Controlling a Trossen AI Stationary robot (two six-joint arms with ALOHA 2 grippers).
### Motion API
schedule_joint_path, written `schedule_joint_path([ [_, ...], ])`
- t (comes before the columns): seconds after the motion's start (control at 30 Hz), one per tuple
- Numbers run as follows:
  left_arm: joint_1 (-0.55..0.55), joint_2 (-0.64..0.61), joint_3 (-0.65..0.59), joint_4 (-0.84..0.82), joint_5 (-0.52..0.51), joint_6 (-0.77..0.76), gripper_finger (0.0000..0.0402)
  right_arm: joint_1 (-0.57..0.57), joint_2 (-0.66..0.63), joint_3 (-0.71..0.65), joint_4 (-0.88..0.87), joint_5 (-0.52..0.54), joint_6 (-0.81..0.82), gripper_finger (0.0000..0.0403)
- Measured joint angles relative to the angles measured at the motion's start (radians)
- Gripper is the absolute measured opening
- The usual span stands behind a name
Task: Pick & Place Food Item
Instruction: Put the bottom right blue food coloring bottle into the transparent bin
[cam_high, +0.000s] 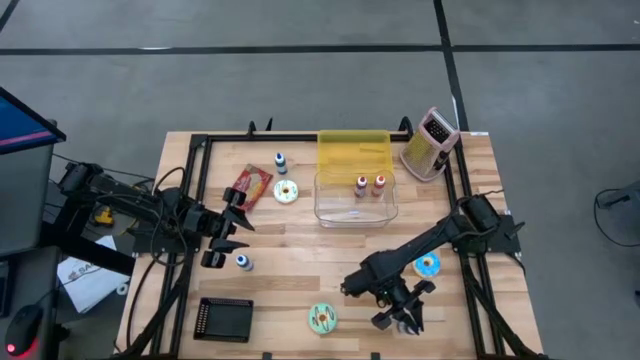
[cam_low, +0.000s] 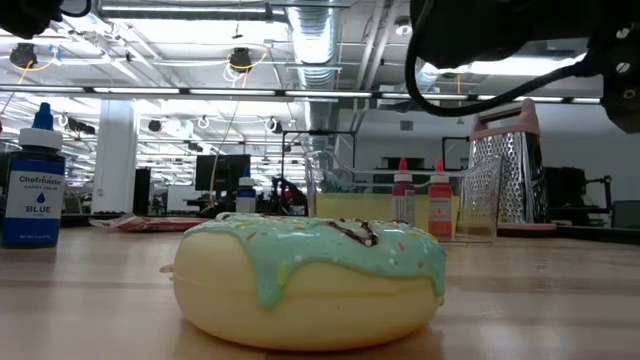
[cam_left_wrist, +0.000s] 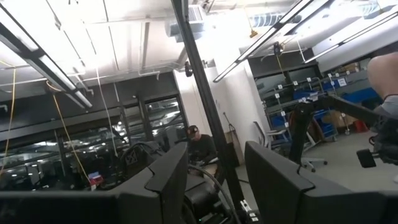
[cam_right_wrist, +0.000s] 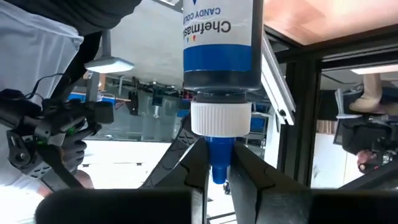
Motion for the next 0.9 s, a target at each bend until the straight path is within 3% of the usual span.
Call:
schedule_joint_path([
  [0.43, 0.000, 0.000, 0.000, 0.010, 0.036, -0.004, 0.0154, -0.016, 0.000, -0.090, 0.041, -0.005, -0.018, 0.0036],
  [0.9, 0.000, 0.000, 0.000, 0.010, 0.036, -0.004, 0.0154, -0.047, 0.000, -0.090, 0.090, 0.032, -0.055, 0.0100],
])
